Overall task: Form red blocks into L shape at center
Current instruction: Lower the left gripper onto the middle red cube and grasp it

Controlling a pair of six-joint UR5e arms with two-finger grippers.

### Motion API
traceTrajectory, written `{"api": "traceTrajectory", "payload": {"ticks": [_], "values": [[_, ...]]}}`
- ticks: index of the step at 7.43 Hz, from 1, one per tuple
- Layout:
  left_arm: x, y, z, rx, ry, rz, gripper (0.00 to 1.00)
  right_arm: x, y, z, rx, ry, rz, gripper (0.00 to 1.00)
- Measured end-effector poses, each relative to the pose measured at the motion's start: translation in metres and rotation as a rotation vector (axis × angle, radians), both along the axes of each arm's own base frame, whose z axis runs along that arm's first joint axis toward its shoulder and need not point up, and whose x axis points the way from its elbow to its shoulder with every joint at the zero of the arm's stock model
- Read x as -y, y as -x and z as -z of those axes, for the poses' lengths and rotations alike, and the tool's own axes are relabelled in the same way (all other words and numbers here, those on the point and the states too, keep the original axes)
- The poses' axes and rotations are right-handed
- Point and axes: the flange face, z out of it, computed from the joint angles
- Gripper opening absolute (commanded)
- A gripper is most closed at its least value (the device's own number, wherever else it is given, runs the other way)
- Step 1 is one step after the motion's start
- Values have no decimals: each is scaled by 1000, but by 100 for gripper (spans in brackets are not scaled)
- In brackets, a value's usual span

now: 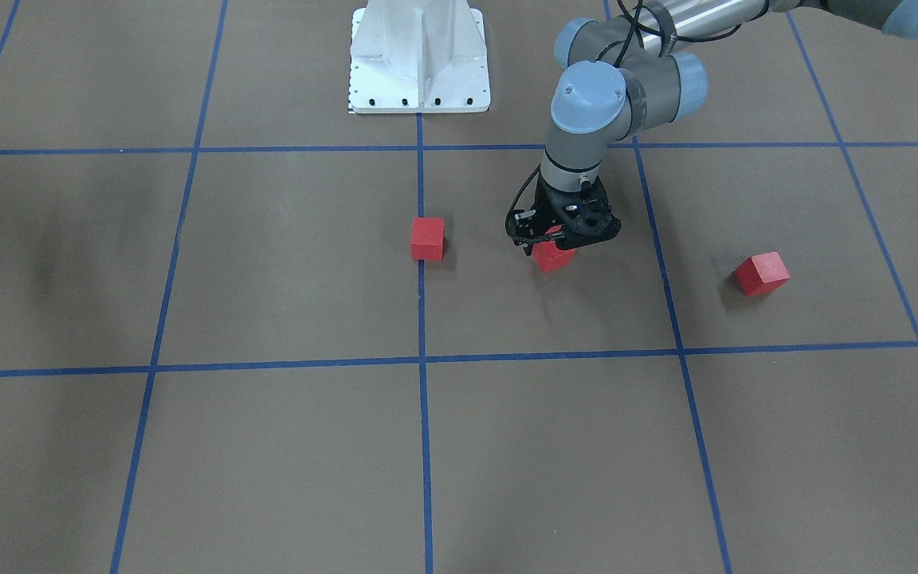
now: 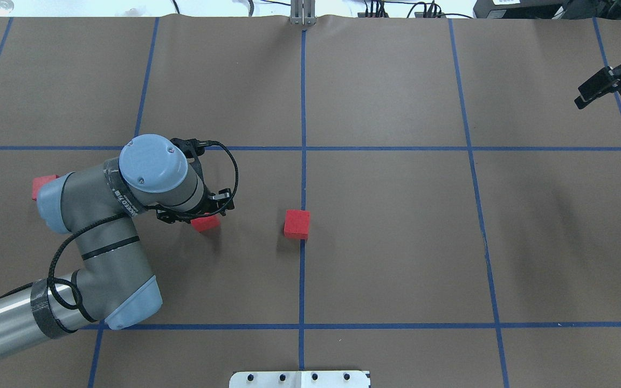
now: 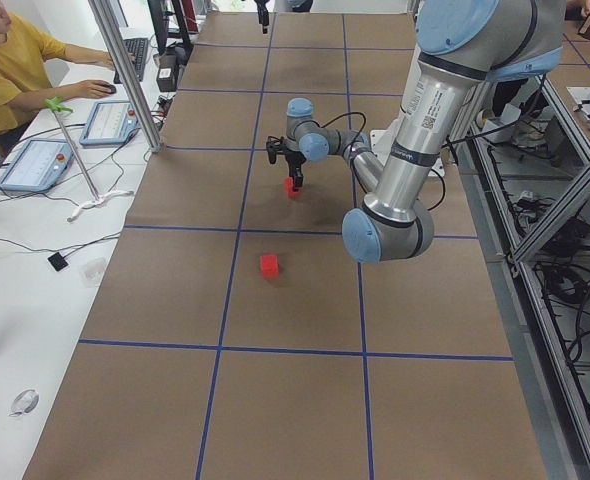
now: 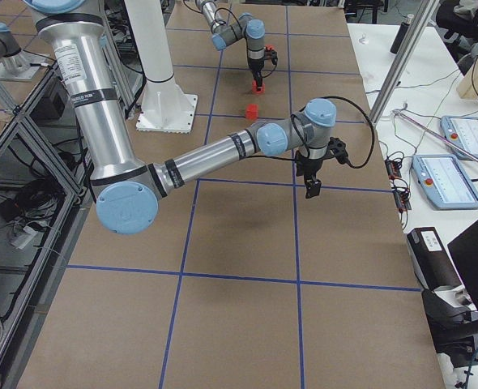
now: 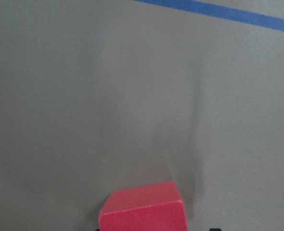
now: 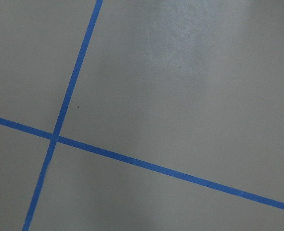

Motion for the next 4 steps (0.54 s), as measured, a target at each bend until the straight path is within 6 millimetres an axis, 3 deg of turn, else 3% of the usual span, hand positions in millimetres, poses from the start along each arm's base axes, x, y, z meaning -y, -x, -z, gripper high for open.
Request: {"api": "traceTrajectory", "payload": {"ticks": [4], "values": [[8, 5, -4, 10, -15, -7, 77, 0, 0, -2, -2, 3, 0, 100]]}}
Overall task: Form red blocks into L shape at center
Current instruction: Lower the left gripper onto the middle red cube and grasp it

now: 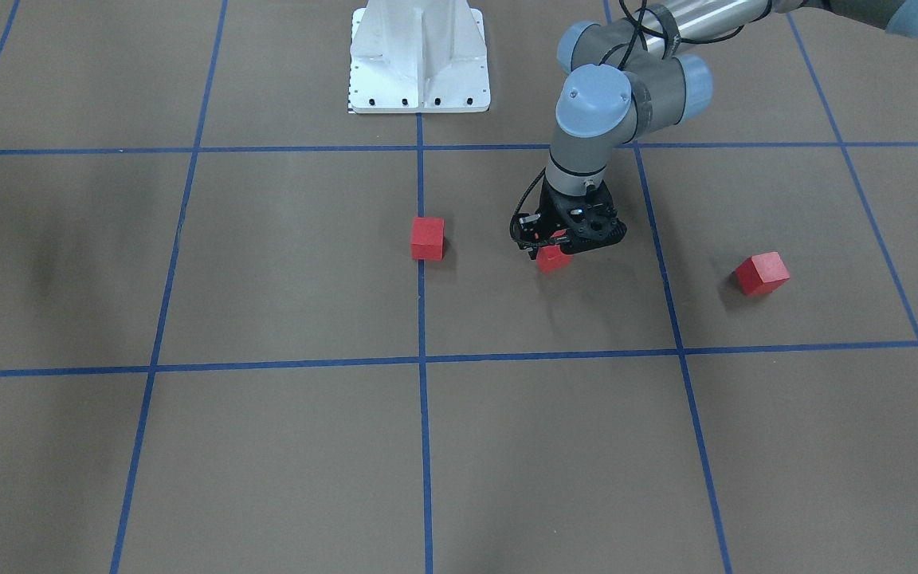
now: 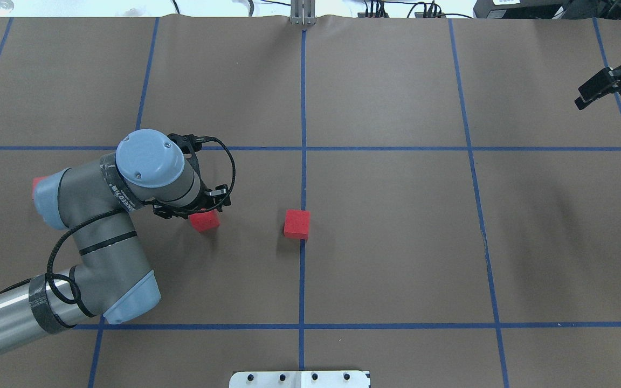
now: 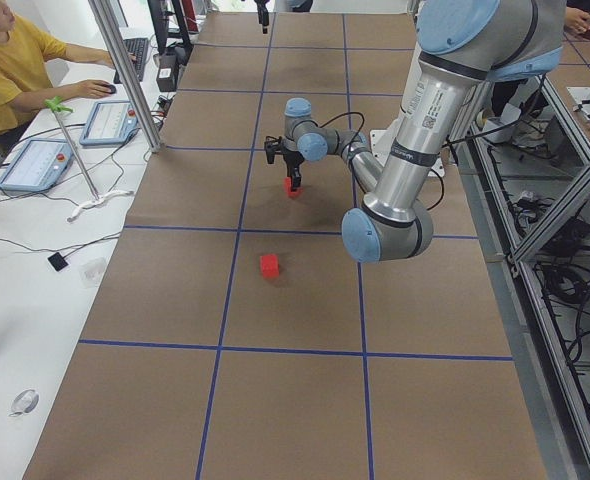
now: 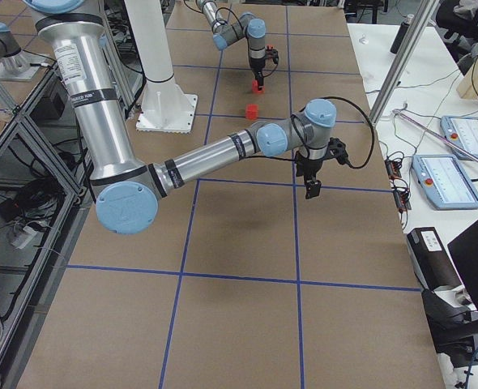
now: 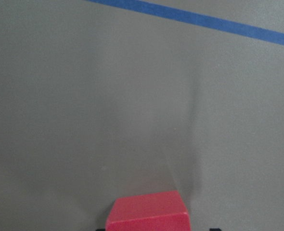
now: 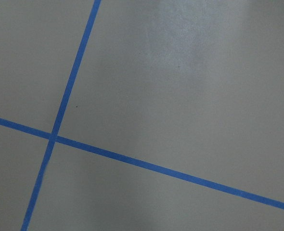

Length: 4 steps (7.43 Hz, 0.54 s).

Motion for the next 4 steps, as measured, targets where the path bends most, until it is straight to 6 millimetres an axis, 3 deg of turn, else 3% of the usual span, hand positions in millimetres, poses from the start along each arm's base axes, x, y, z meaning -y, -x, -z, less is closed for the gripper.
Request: {"api": "traceTrajectory", "payload": {"ticks": [4], "values": [[0, 0, -5, 12, -26, -32, 77, -1, 0, -3, -3, 5, 0, 100]]}}
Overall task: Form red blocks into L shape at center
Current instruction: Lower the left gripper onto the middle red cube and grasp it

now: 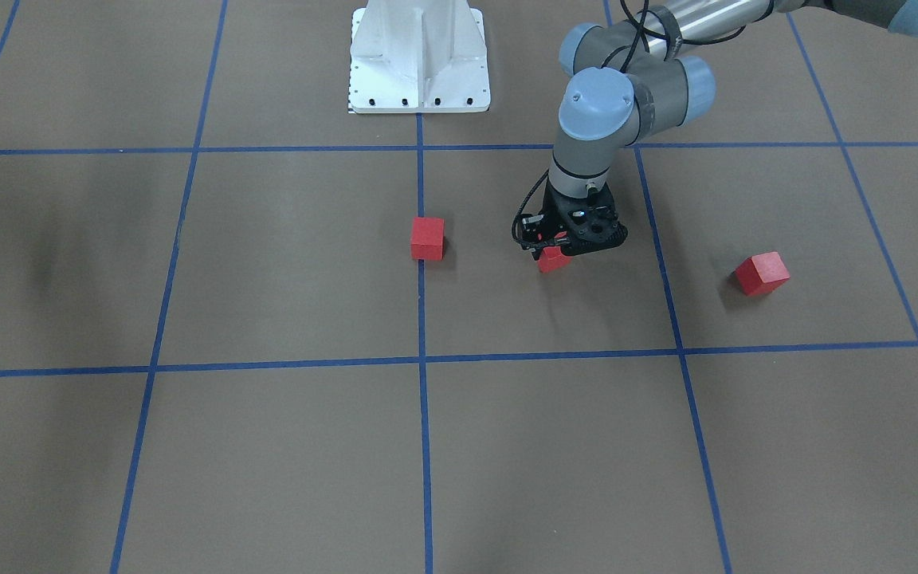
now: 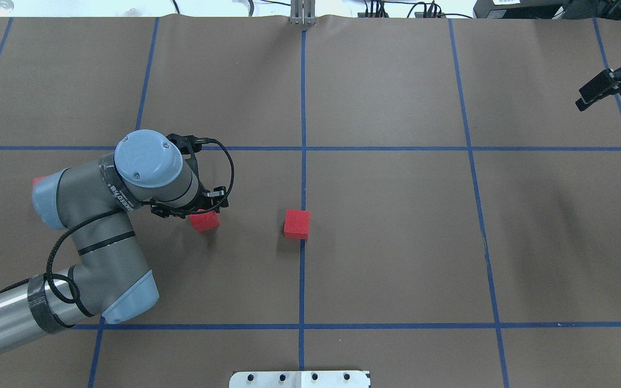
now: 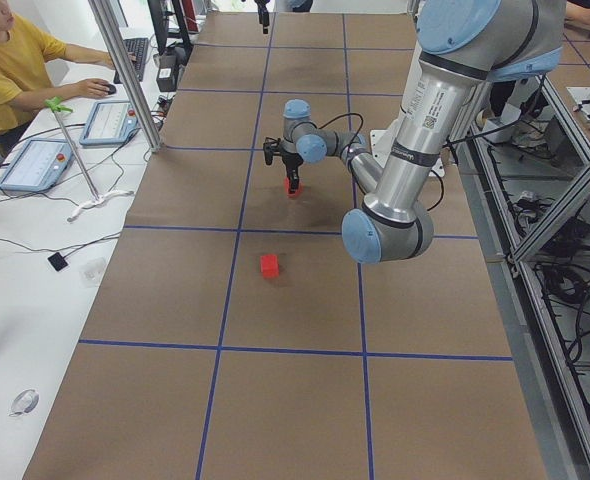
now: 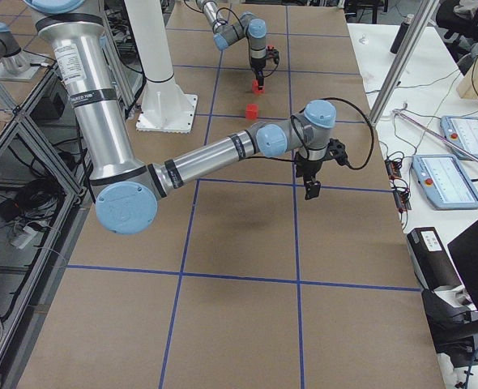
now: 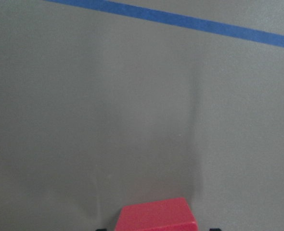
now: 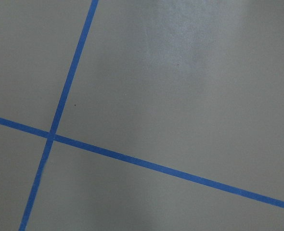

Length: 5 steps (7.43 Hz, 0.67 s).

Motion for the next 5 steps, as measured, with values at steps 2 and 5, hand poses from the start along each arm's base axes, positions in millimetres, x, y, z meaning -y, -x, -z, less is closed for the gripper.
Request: {"api": "traceTrajectory", "payload": {"ticks": [2, 5], "values": [[0, -1, 1, -2, -3, -3, 74, 0, 0, 0, 0, 0, 0, 100], [0, -1, 3, -4, -5, -3, 74, 0, -1, -1, -1, 1, 0, 100]]}}
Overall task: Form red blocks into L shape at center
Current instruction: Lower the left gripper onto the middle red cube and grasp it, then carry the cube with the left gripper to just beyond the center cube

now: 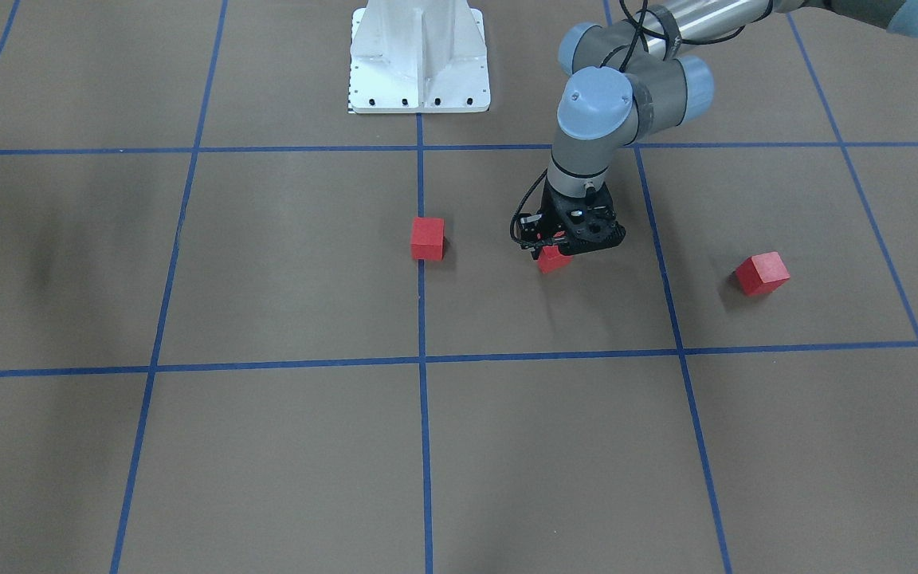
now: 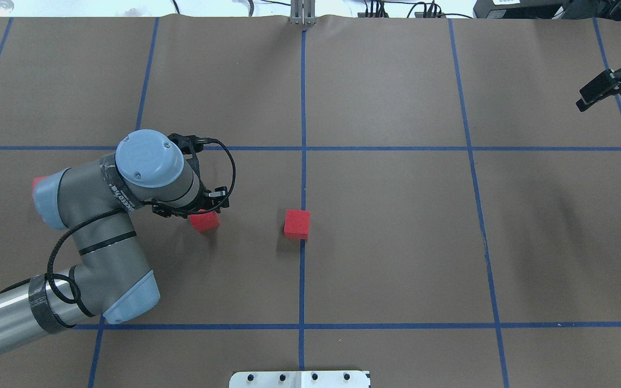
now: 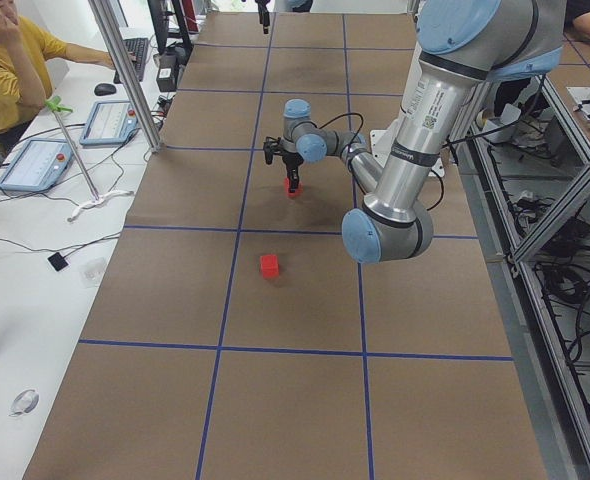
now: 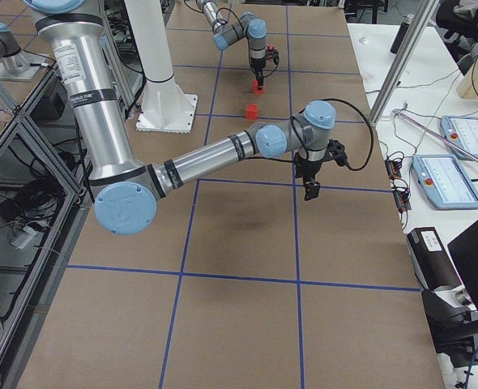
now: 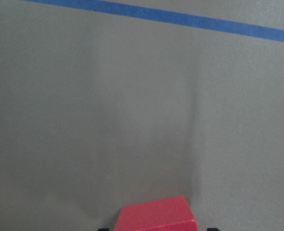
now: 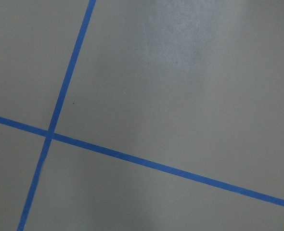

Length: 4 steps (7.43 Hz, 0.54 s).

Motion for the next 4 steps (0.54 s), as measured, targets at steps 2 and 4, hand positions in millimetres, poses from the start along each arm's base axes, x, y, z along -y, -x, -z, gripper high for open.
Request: {"api": "traceTrajectory", "payload": {"ticks": [2, 4], "values": [[-1, -1, 1, -2, 0, 0, 32, 0, -1, -1, -4, 0, -2, 100], [0, 1, 1, -3, -1, 1, 24, 0, -1, -1, -10, -2, -4, 100]]}}
